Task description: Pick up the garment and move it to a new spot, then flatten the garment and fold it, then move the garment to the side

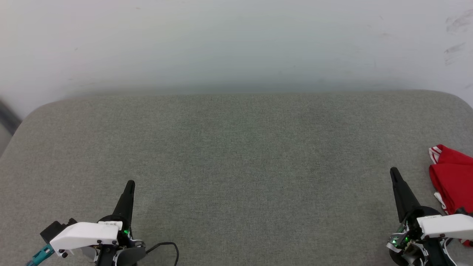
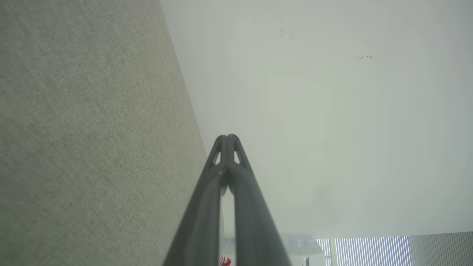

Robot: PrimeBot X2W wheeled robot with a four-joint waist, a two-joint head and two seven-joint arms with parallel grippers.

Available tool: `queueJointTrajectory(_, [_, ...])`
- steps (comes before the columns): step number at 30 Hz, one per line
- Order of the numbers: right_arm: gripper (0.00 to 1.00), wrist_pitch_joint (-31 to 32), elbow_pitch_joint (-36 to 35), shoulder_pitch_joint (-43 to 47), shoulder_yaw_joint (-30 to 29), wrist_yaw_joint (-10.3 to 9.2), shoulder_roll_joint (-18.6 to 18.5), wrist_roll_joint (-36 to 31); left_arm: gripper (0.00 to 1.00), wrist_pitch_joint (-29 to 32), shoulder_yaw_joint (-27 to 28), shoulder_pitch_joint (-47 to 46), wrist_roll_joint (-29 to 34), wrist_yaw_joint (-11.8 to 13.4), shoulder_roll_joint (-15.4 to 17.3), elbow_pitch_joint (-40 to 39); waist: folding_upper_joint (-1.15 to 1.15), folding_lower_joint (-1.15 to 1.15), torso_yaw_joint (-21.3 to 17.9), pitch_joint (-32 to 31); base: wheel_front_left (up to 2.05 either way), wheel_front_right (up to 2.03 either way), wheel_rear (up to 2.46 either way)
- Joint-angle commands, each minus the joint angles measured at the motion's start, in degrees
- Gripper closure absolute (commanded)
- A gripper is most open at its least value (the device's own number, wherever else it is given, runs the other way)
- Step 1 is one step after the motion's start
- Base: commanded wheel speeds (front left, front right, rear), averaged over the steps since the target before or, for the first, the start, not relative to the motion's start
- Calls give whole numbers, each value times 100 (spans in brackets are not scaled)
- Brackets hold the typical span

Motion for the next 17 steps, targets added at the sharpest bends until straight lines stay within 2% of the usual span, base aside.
queueJointTrajectory(1, [100,7,18,-86,-23,-2,26,129,100,34,52,-101,-96,-34,-23,-31,0,0,2,4,0,0,0])
queueJointTrajectory(17, [100,46,148,-184,-80,-2,63,743,100,181,217,-137,-603,-157,-131,-25,0,0,23,44,0,0,0])
